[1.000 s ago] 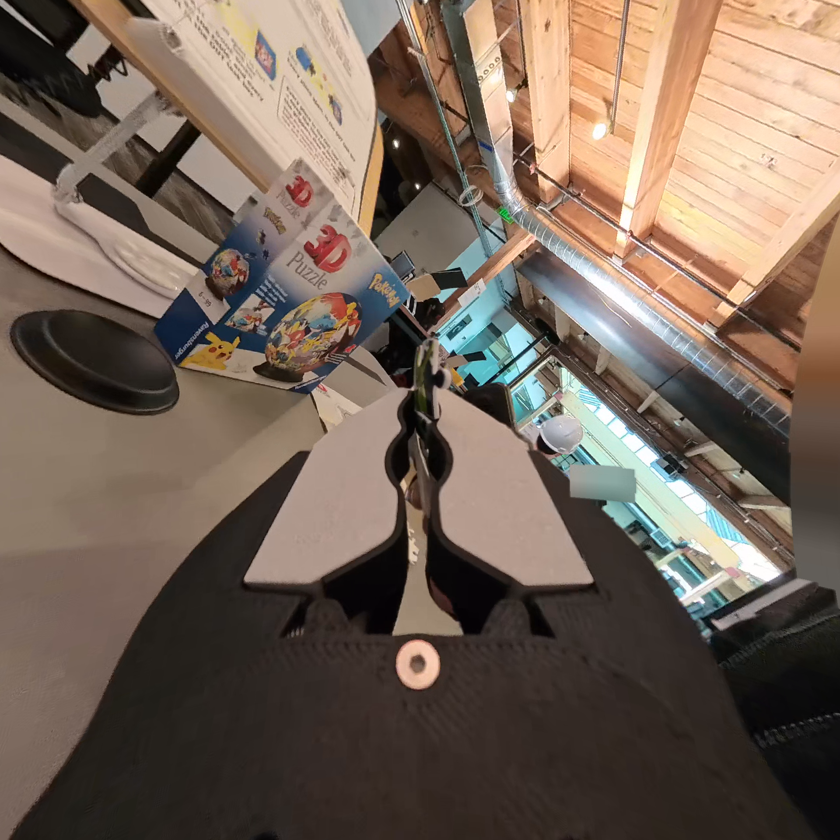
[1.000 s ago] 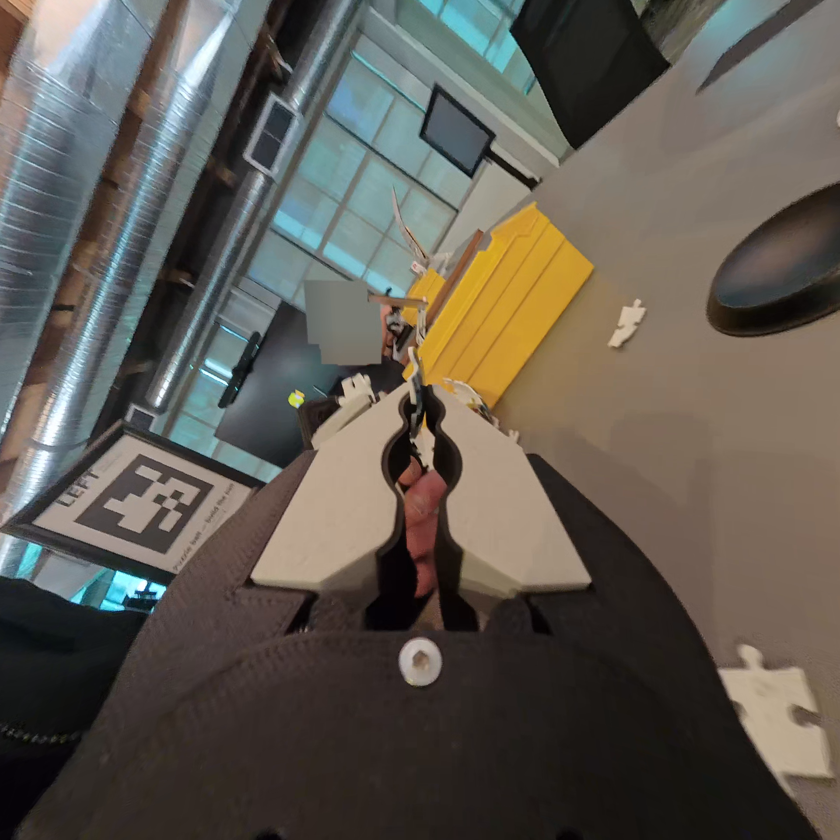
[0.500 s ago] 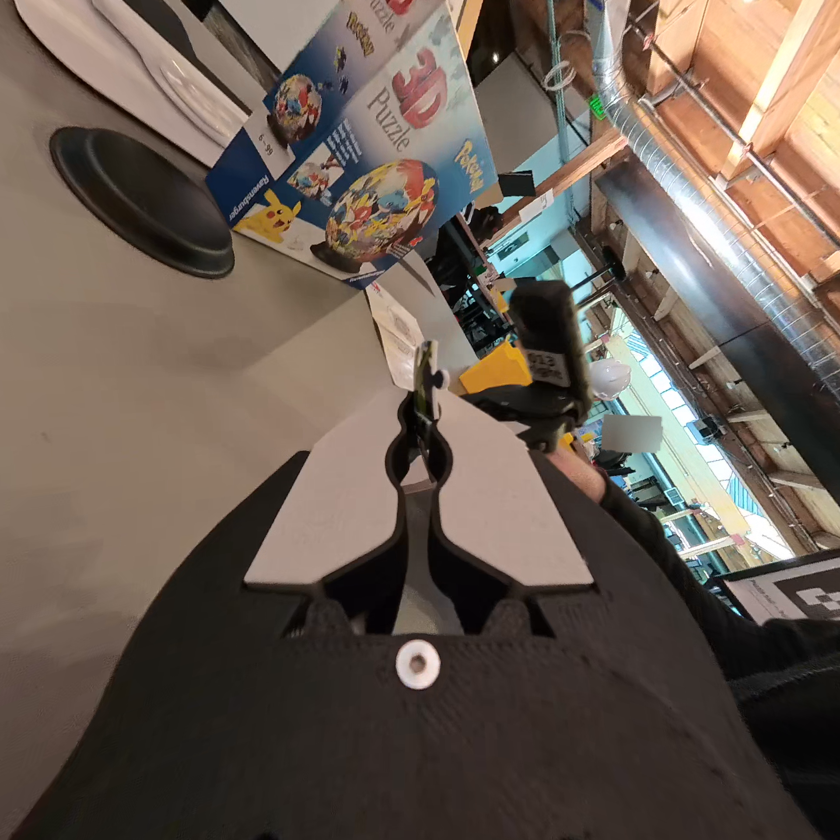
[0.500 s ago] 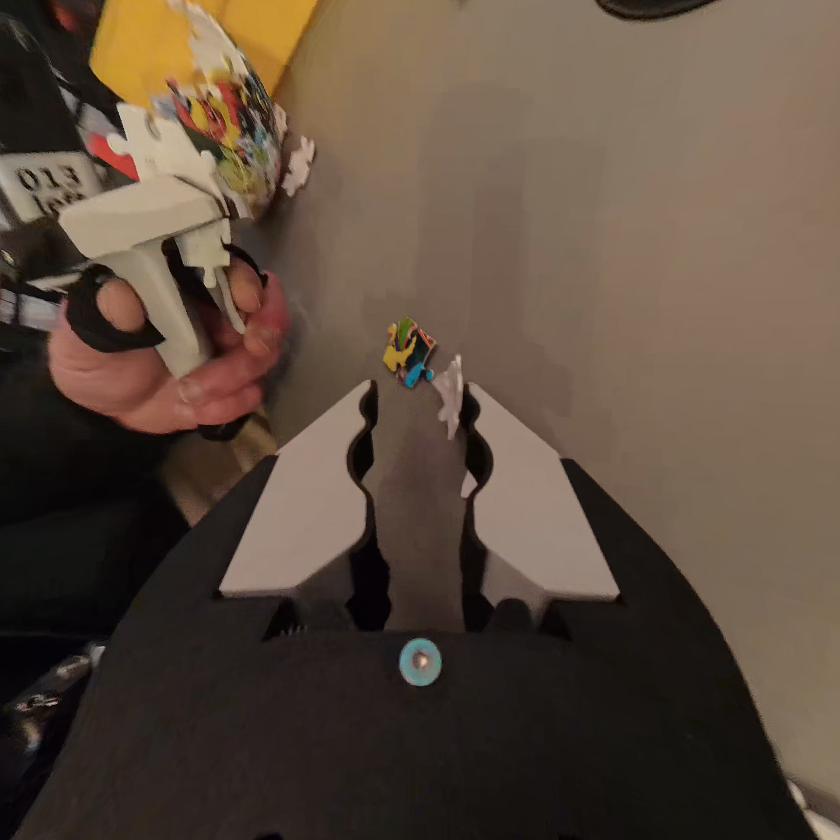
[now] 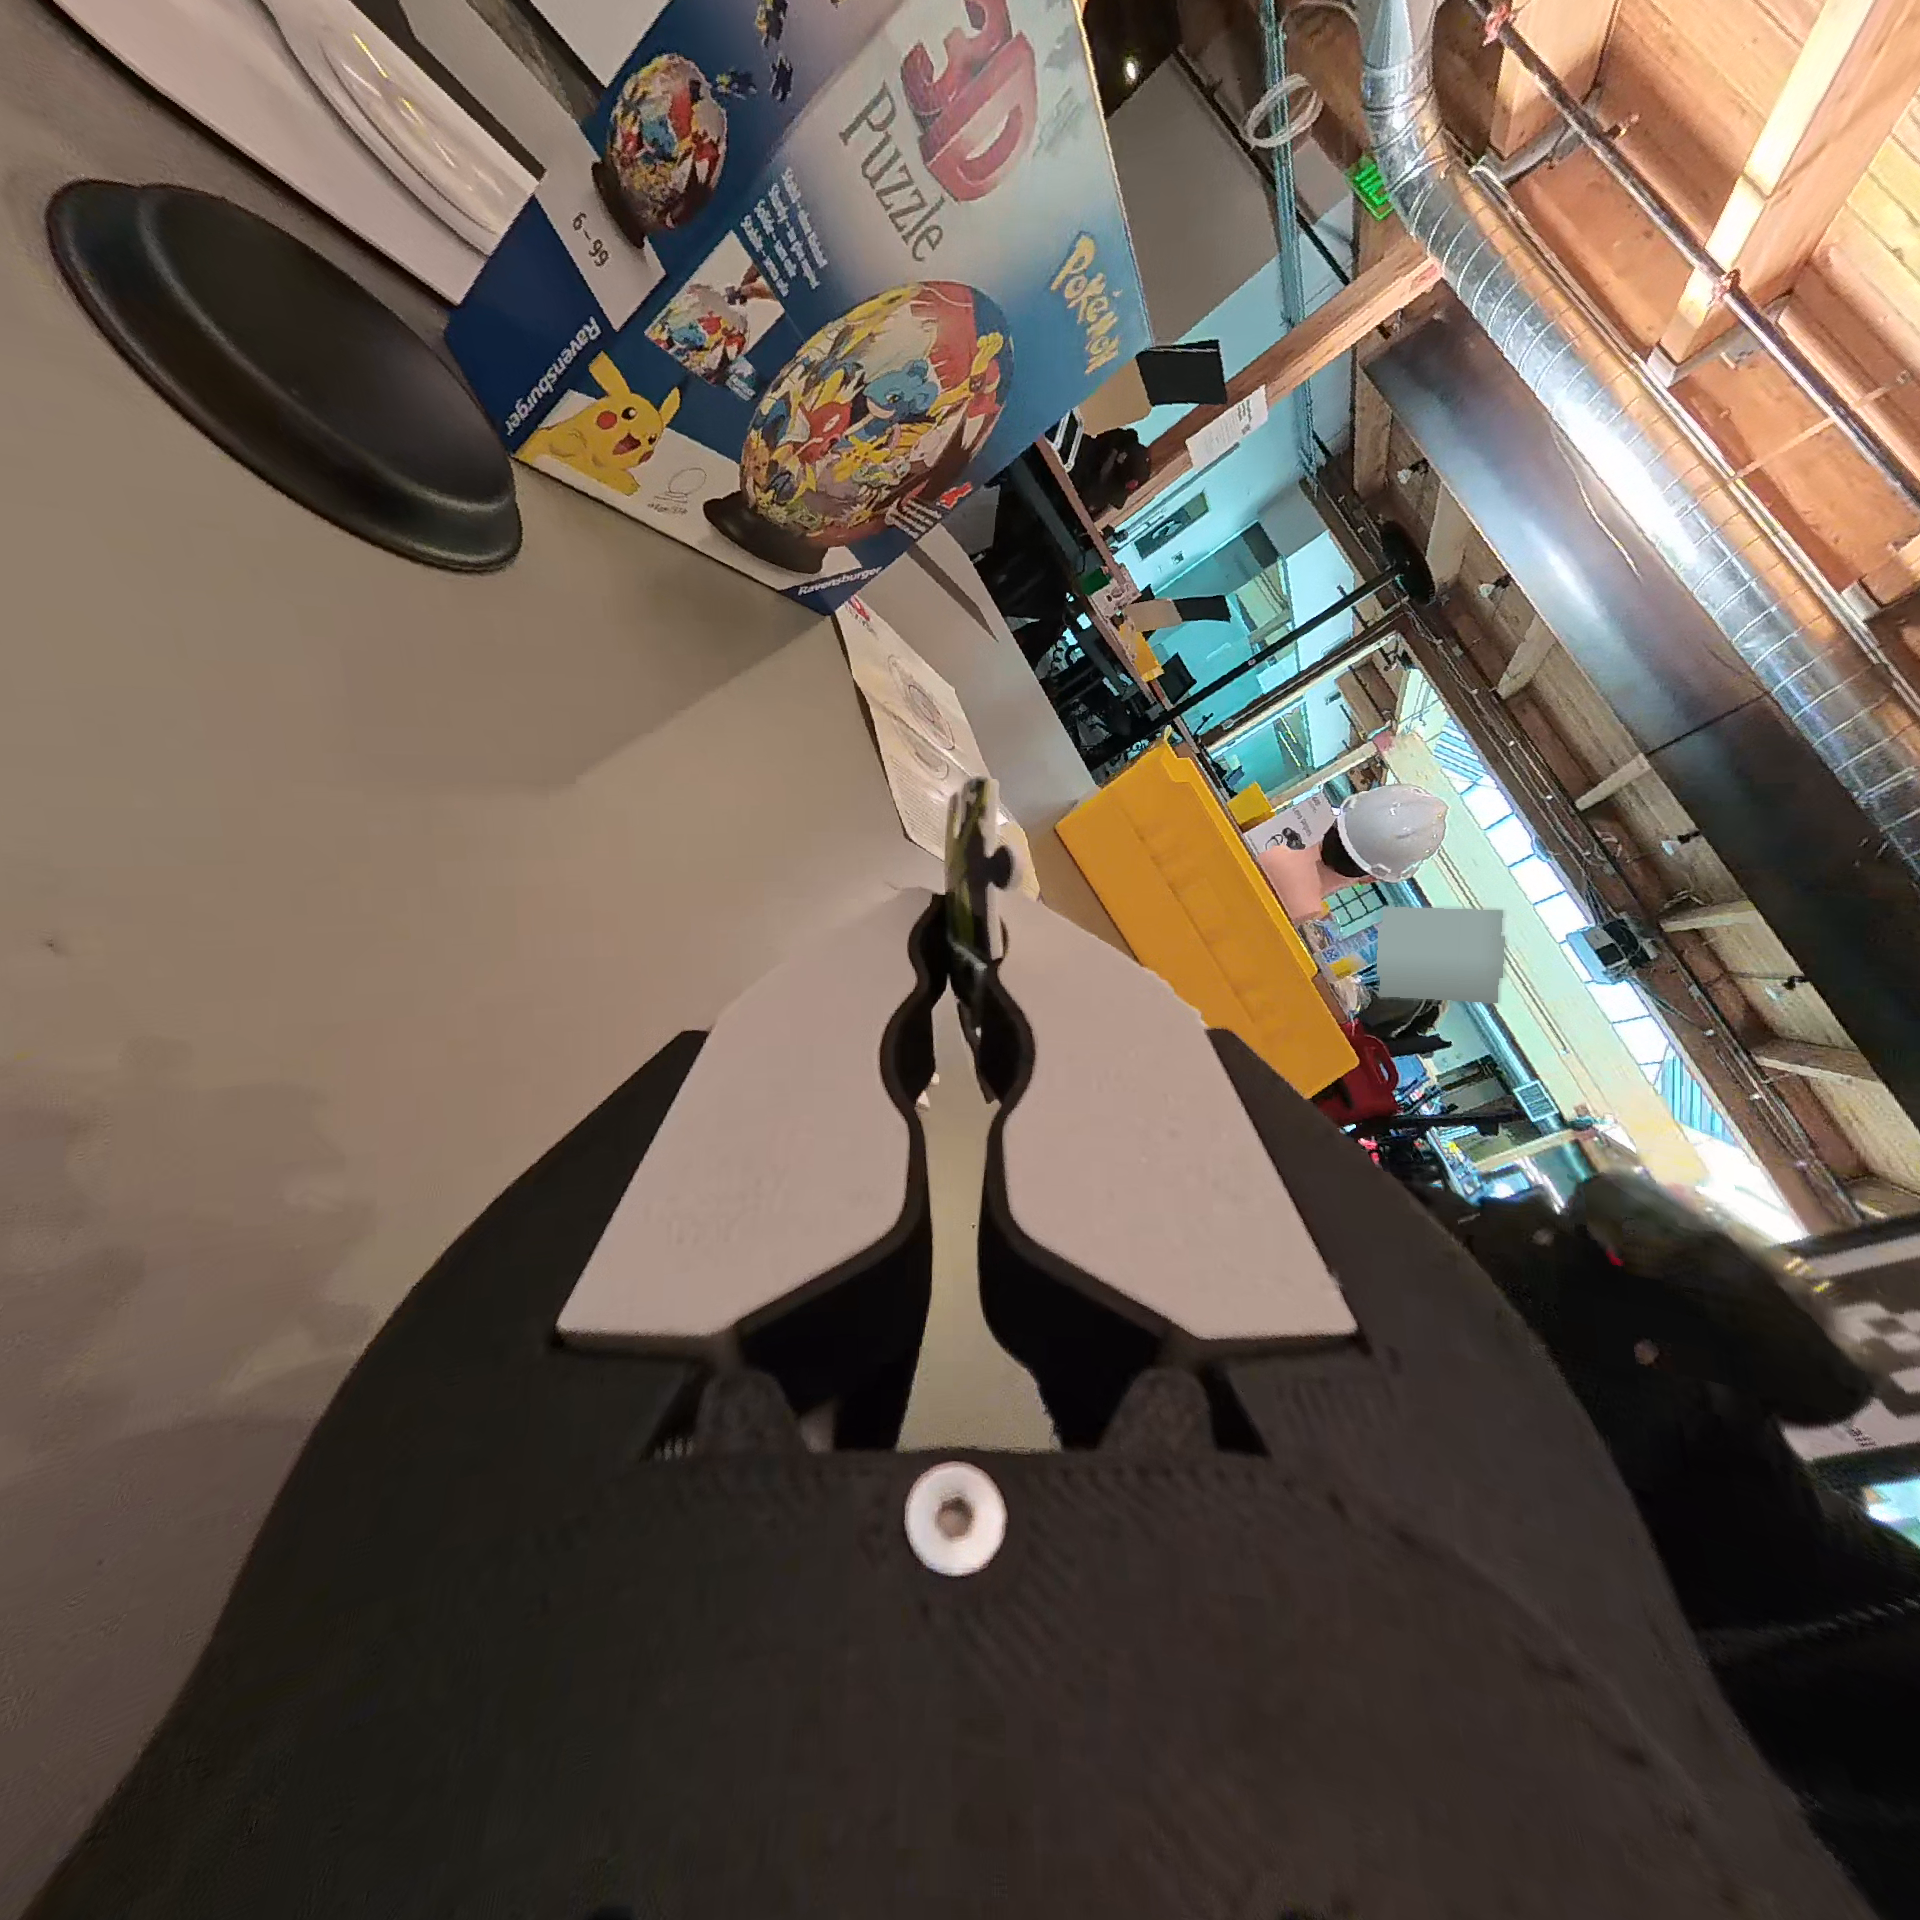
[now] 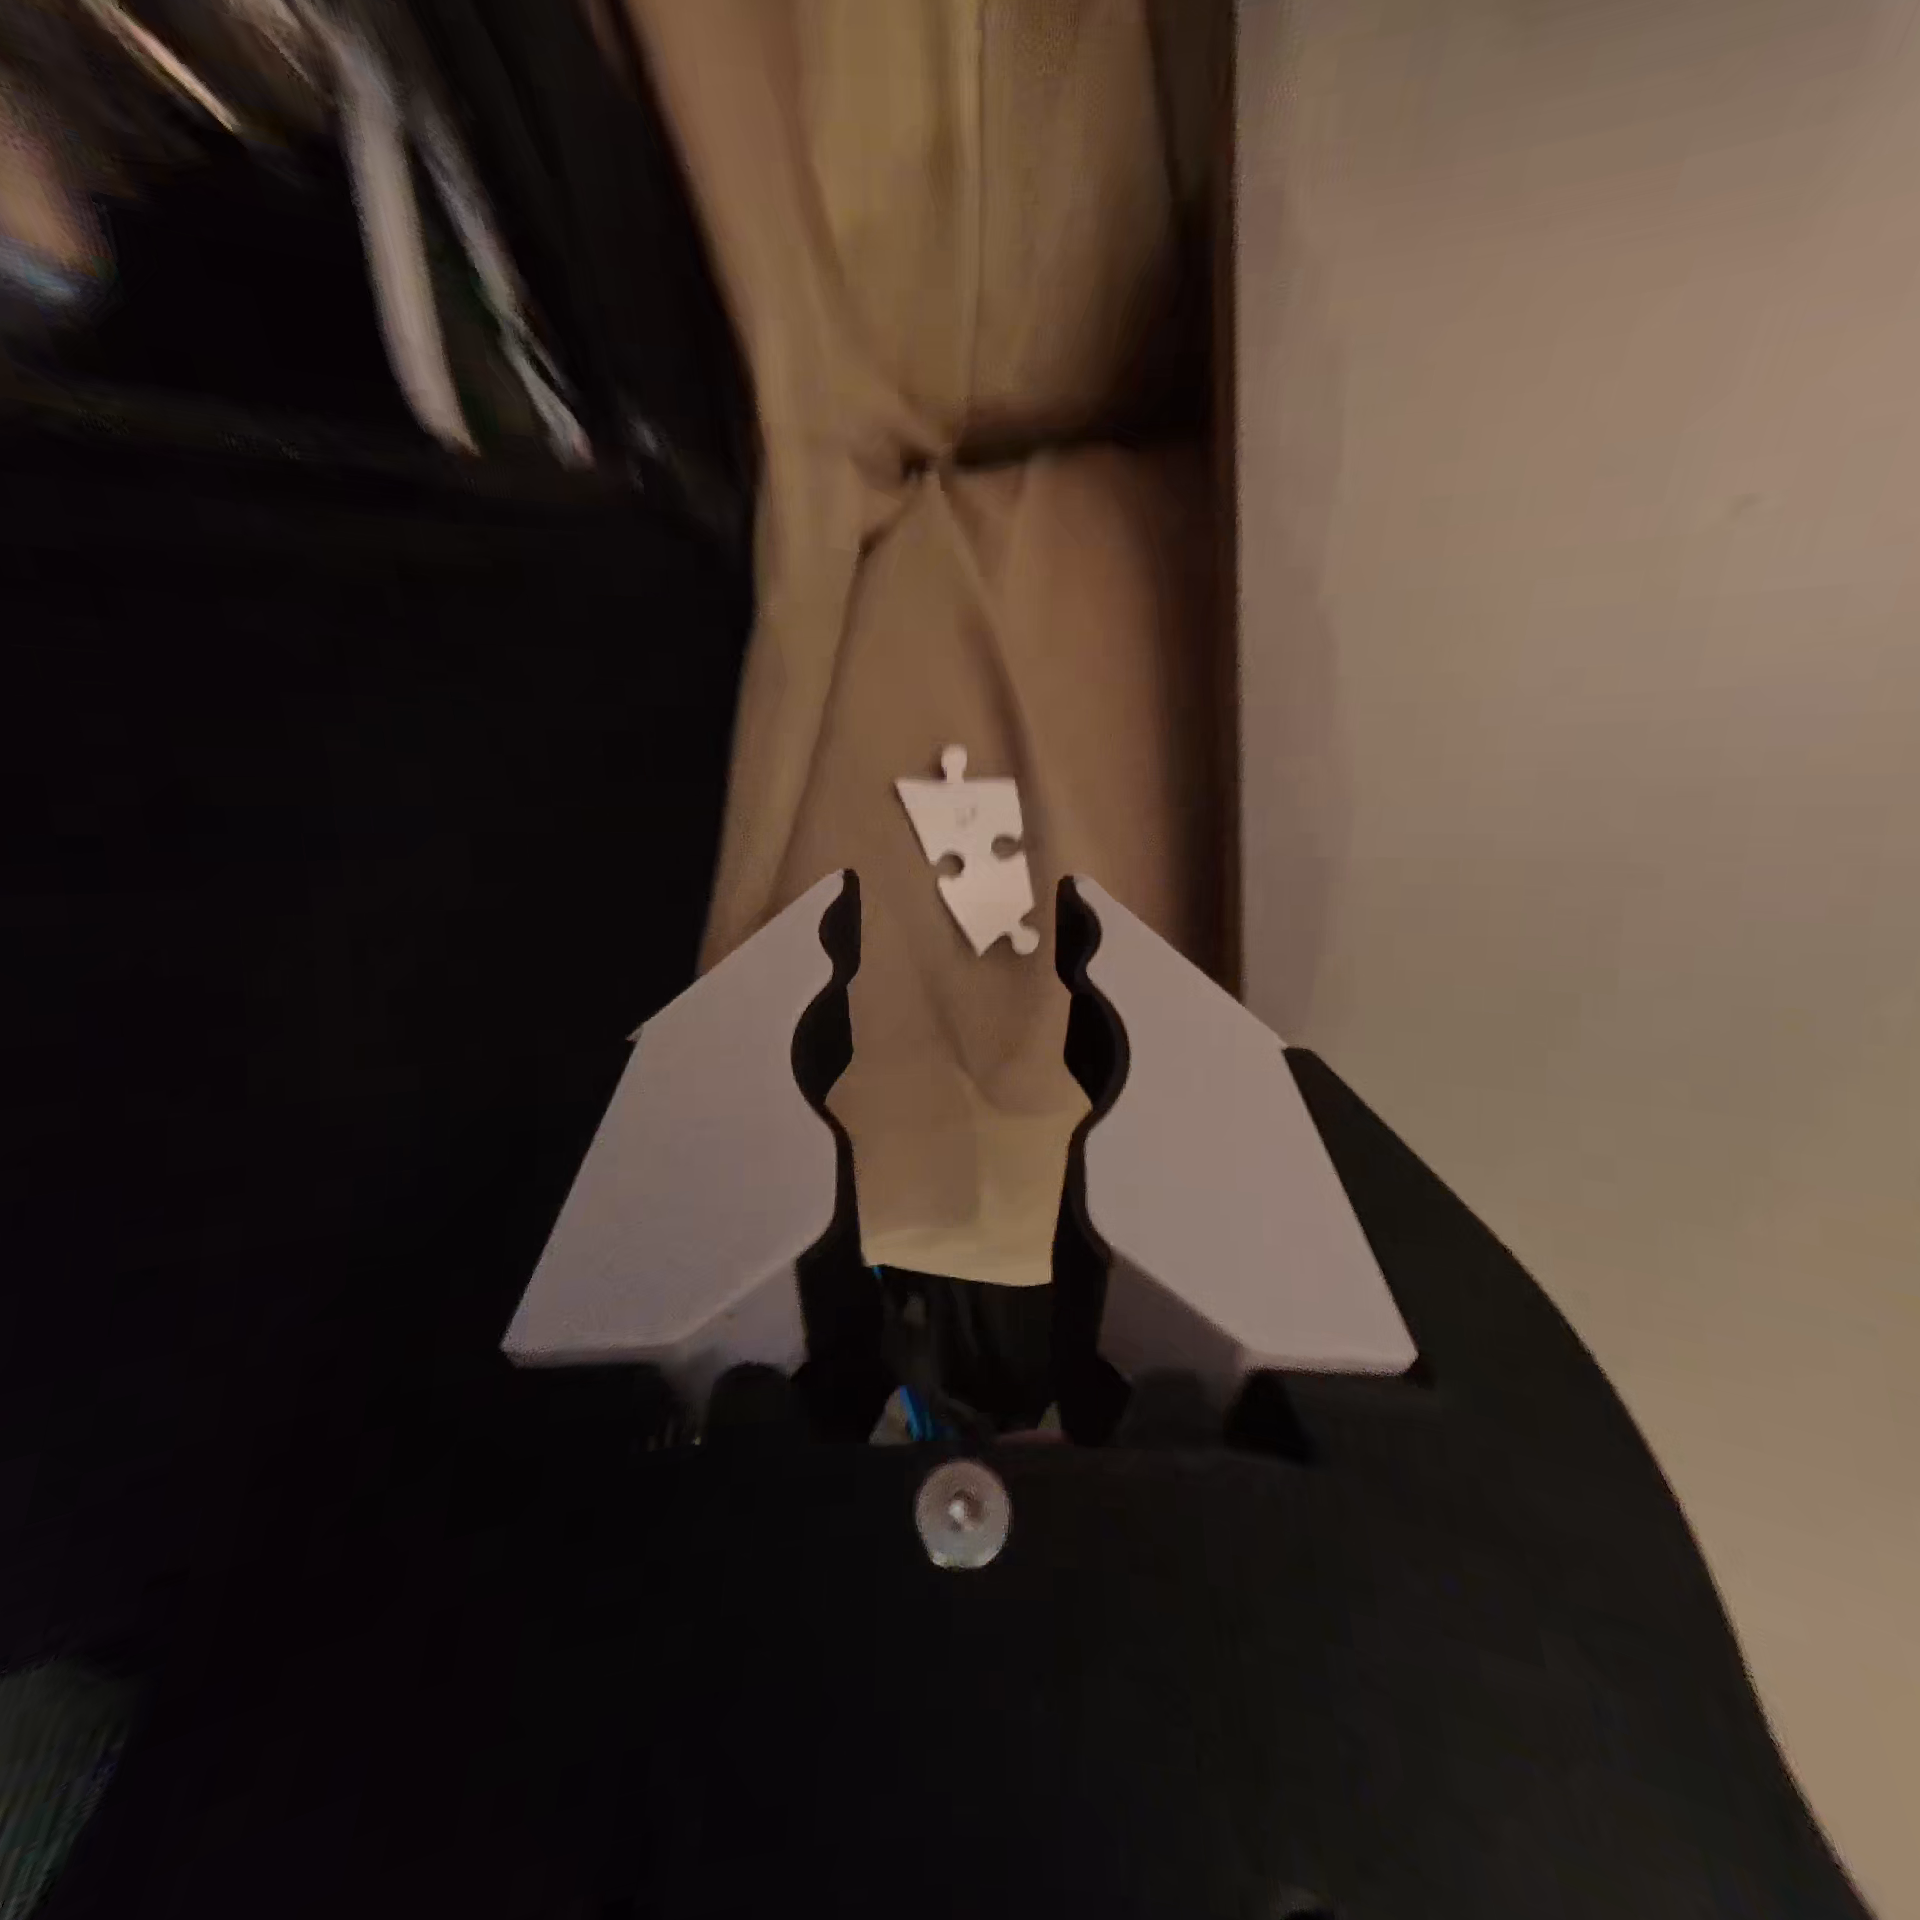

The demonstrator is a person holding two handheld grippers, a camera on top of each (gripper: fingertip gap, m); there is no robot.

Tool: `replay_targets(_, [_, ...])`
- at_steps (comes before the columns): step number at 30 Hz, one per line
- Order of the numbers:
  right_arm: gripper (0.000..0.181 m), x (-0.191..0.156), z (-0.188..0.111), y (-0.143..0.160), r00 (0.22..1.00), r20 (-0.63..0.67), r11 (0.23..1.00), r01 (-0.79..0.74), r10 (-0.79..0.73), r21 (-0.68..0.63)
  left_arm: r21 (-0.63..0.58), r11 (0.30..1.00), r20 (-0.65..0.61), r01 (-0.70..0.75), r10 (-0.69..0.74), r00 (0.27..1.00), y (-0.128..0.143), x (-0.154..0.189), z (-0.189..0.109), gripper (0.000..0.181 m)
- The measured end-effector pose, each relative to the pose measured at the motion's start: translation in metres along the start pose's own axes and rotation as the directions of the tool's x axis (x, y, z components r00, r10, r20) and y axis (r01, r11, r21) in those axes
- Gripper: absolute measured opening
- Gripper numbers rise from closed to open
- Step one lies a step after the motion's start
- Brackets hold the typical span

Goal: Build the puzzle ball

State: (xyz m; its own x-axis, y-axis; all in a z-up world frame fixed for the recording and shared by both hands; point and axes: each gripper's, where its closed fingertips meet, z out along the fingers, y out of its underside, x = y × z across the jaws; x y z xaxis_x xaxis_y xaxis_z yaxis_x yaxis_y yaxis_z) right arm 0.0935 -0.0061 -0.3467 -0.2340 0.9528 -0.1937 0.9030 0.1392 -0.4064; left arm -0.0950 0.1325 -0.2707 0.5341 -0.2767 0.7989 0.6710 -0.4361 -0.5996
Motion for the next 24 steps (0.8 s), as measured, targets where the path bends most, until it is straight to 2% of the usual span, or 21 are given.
replay_targets(2, [0.037, 0.007, 0.011, 0.015, 0.998, -0.057, 0.995, 0.003, -0.008, -0.103, 0.001, 1.000, -0.004, -0.001, 0.001, 1.000, 0.002, 0.002, -0.001, 0.003])
replay_targets(4, [0.031, -0.005, 0.019, 0.007, 1.000, 0.016, 0.995, 0.024, -0.022, -0.094, -0.004, 1.000, -0.006, -0.002, 0.002, 1.000, 0.005, 0.004, -0.003, 0.003])
replay_targets(7, [0.023, -0.003, 0.030, 0.005, 0.999, 0.011, 0.994, 0.046, -0.046, -0.104, -0.006, 1.000, -0.011, -0.003, 0.002, 1.000, 0.007, 0.006, -0.006, 0.003])
replay_targets(11, [0.009, -0.001, 0.029, 0.002, 0.998, -0.001, 0.993, 0.065, -0.066, -0.097, -0.018, 0.999, -0.025, 0.027, -0.027, 0.999, 0.009, 0.006, -0.009, 0.003])
replay_targets(14, [0.000, 0.003, 0.022, -0.005, 1.000, -0.001, 0.999, 0.031, -0.032, -0.031, -0.044, 0.998, -0.019, 0.036, -0.037, 0.999, 0.012, 0.005, -0.011, 0.003])
replay_targets(17, [0.000, 0.000, 0.003, -0.024, 0.998, 0.041, 0.995, 0.036, -0.040, 0.092, -0.057, 0.997, -0.015, 0.042, -0.043, 0.999, 0.013, 0.003, -0.016, 0.003])
replay_targets(21, [0.000, 0.027, -0.027, -0.066, 0.993, -0.074, 0.966, 0.109, -0.094, 0.235, -0.125, 0.990, 0.005, 0.065, -0.065, 0.998, 0.018, -0.004, -0.020, 0.003])
replay_targets(24, [0.000, 0.060, -0.031, -0.086, 0.973, -0.179, 0.964, 0.182, -0.147, 0.195, -0.228, 0.969, 0.063, 0.096, -0.084, 0.995, 0.033, -0.014, -0.022, 0.003])
